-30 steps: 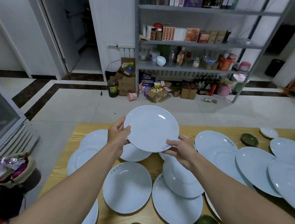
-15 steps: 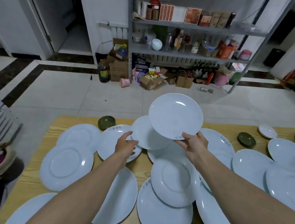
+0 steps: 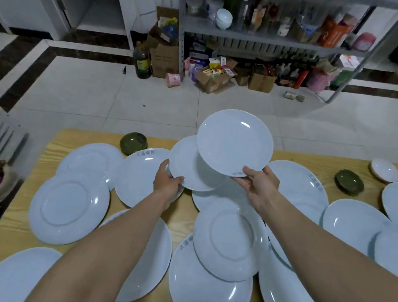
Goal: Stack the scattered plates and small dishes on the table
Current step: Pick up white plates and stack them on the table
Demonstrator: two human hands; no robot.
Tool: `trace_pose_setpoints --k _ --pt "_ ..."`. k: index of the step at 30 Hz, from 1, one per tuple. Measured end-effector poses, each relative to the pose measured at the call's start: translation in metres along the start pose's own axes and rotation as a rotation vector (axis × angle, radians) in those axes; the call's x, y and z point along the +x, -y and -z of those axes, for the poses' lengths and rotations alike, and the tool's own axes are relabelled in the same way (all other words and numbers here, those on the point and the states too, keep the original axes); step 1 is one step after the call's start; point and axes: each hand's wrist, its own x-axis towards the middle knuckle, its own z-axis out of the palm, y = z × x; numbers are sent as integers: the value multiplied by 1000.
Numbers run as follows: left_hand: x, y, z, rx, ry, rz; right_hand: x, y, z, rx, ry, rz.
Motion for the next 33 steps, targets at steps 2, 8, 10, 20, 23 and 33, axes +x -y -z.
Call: trace_pose_setpoints --k 2,8,10,20,23,33 --pt "3 1 -2 -32 -9 11 4 0 3 2 6 -14" --pt "3 -3 -5 -171 -33 69 10 2 10 8 14 -26" --pt "0 -5 -4 -192 -45 69 9 4 10 6 11 -24" --pt "-32 -13 8 -215 -78 -19 -16 15 7 17 74 2" --pt "-50 -18 22 -262 -76 -63 -31 14 3 8 111 -3" --pt "-141 -15 121 -415 -138 -160 -129 -20 -28 -48 276 18"
